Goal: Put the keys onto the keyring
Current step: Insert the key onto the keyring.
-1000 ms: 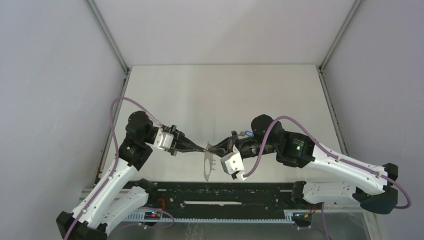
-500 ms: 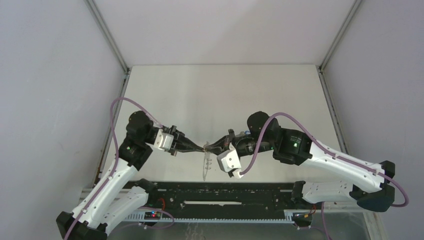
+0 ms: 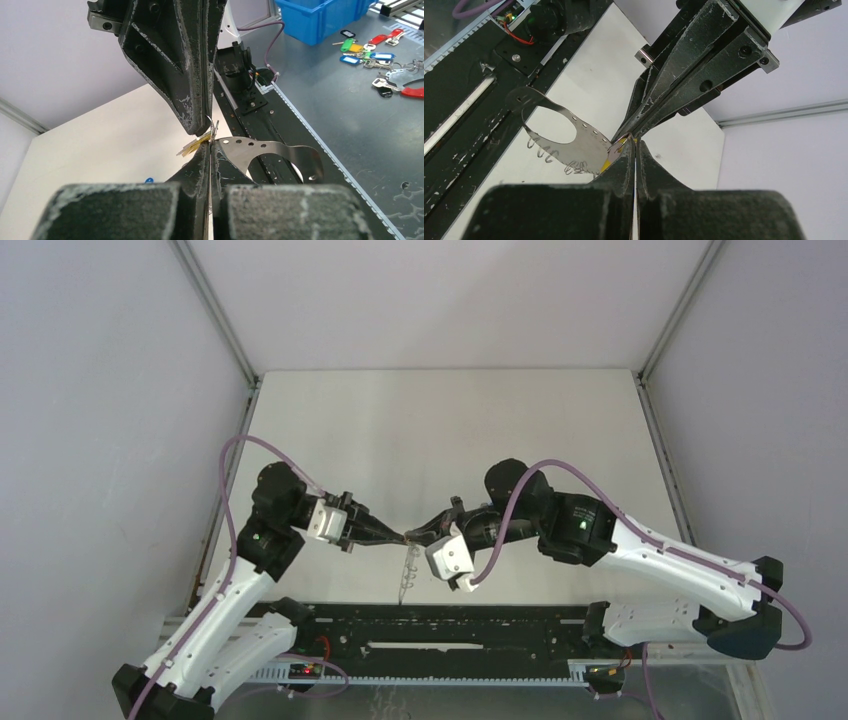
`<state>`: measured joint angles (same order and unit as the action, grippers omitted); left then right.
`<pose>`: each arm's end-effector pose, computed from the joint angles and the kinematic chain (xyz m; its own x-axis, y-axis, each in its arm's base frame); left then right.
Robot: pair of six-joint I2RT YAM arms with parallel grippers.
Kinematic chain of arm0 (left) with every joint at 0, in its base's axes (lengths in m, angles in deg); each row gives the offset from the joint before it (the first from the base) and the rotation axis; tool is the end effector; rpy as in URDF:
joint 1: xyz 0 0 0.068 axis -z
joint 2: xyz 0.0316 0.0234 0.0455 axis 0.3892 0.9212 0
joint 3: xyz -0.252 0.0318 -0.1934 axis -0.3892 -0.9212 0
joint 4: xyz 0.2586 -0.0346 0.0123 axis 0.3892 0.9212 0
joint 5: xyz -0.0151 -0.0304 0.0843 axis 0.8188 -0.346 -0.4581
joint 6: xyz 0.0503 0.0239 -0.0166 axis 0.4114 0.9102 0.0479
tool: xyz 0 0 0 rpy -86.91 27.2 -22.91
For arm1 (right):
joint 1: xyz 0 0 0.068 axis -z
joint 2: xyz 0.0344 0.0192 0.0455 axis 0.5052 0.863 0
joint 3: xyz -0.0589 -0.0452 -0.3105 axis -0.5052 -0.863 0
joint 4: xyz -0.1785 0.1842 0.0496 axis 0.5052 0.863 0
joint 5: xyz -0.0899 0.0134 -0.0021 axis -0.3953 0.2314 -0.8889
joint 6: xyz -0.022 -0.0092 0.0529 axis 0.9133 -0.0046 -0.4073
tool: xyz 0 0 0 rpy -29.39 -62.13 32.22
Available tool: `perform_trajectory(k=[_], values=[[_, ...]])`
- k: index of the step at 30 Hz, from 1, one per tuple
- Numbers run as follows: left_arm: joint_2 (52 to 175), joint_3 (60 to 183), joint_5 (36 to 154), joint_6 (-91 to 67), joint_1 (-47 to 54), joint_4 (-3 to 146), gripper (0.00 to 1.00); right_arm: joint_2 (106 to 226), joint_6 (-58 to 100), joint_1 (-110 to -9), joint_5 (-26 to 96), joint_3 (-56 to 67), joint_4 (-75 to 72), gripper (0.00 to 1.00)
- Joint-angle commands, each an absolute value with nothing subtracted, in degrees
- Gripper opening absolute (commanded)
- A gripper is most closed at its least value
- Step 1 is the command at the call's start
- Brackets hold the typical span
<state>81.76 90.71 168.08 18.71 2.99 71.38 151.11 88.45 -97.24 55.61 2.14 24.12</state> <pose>0.0906 -0.0898 0.3794 0.3101 -0.0961 -0.9458 0.9043 -0.2773 0.3247 0.0742 0.2244 0.4453 0.7908 -0.1003 -0.6039 -0.6015 -0.3104 -0.7361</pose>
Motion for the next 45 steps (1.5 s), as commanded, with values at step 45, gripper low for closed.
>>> perform_trajectory(k=[45], values=[[79.83,92.56,163.14,23.23,3.81,70.37,0.0,157.09,79.44,-94.59,56.09,13.07,33.95,0.39]])
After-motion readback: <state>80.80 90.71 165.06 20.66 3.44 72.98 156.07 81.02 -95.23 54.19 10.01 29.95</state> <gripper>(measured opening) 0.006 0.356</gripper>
